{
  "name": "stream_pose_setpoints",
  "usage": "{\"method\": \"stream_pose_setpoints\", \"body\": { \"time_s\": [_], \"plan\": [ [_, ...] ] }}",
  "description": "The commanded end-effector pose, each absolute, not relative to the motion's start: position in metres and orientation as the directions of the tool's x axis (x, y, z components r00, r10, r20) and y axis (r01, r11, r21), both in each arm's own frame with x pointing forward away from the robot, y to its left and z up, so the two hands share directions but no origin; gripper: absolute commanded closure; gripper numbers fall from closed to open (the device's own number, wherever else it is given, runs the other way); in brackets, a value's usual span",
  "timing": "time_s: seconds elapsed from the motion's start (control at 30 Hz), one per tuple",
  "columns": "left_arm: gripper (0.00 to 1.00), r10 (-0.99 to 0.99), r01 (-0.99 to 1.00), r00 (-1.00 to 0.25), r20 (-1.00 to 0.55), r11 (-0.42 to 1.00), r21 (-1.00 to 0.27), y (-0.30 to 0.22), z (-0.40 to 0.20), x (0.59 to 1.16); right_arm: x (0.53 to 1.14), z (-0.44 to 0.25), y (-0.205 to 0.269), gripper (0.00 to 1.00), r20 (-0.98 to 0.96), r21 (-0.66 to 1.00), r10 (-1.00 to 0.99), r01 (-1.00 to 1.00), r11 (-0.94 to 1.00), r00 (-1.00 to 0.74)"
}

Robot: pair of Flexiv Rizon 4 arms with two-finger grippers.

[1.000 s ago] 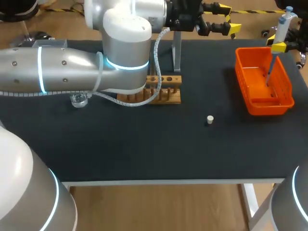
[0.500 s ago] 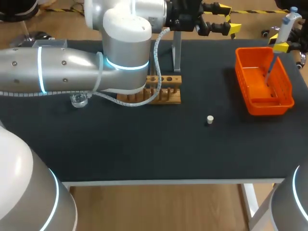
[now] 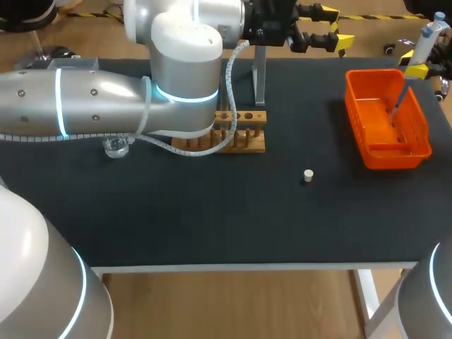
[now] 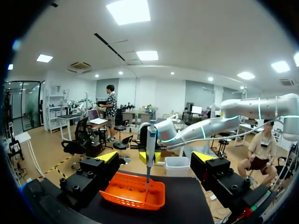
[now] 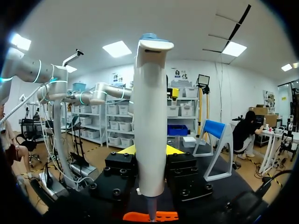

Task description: Invert the test tube, pick up the pipette, mount the tip to pipette, aspirate from beaker and dispense into the tube, eject the tip, return the pipette, and cap with the stopper.

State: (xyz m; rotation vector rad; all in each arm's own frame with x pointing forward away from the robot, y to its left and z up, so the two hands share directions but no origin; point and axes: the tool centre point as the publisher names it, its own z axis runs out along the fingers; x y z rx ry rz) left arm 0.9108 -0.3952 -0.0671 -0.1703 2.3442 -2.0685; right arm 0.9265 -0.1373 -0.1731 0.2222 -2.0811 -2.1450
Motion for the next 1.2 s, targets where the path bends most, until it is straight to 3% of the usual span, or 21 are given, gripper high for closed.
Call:
{"method": "stream_pose_setpoints", "body": {
  "time_s": [0.03,0.53,0.83,1.17,1.2],
  "plan": [
    [0.0,-0.09,-0.075,-0.994,0.064,0.118,-0.99,-0.396,-0.068,0.911,0.925,-0.172,-0.137,1.0,-0.006,1.0,-0.204,0.0,-0.026,-0.979],
    [0.0,-0.086,-0.073,-0.994,0.064,0.108,-0.991,-0.397,-0.067,0.912,0.925,-0.172,-0.137,1.0,-0.006,1.0,-0.204,0.0,-0.026,-0.979],
    [0.0,-0.076,-0.139,-0.989,0.126,0.202,-0.969,-0.462,-0.064,0.941,0.925,-0.172,-0.137,1.0,-0.006,1.0,-0.204,0.0,-0.026,-0.979],
    [0.0,0.001,-0.099,-0.995,0.101,0.197,-0.976,-0.52,-0.055,0.953,0.925,-0.172,-0.137,1.0,-0.006,1.0,-0.204,0.0,-0.026,-0.979],
    [0.5,0.008,-0.097,-0.995,0.1,0.202,-0.975,-0.524,-0.054,0.953,0.925,-0.172,-0.137,1.0,-0.006,1.0,-0.204,0.0,-0.026,-0.979]
  ]
}}
